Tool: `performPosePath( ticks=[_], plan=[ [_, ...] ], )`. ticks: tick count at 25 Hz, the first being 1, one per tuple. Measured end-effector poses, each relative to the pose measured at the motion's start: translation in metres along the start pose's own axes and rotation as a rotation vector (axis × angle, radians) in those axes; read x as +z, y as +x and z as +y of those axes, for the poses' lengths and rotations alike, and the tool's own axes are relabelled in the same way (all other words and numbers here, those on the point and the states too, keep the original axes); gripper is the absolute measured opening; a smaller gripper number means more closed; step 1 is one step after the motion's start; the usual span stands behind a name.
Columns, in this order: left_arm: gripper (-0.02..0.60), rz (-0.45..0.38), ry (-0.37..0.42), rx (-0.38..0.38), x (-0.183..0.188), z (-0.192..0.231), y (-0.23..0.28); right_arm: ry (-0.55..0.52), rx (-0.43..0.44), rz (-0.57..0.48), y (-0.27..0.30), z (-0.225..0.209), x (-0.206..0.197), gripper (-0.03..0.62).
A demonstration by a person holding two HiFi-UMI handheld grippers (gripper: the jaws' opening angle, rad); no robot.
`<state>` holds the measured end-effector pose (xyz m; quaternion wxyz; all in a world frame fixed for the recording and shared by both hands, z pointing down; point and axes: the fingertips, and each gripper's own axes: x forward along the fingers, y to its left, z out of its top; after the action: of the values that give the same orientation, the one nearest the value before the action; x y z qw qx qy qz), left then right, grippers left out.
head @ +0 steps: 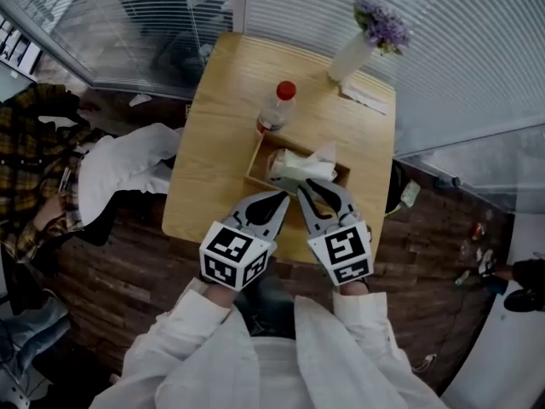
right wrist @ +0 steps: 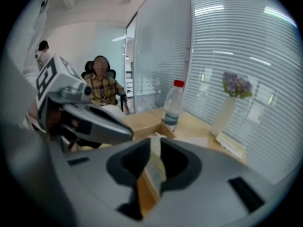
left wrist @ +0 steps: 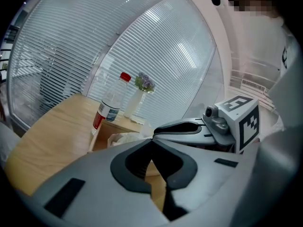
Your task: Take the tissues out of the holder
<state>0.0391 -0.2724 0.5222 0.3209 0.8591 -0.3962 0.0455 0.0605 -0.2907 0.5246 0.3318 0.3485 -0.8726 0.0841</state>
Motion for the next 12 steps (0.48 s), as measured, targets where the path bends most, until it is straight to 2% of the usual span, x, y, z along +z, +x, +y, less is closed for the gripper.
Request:
performPosePath(
  ticks=[12],
  plan=[
    [0.008,0.031,-0.012,0.003,-0.008,0.005,0.005,-0.075,0.013,0.087,0.024,-0.006,-0.012,0.081]
  ],
)
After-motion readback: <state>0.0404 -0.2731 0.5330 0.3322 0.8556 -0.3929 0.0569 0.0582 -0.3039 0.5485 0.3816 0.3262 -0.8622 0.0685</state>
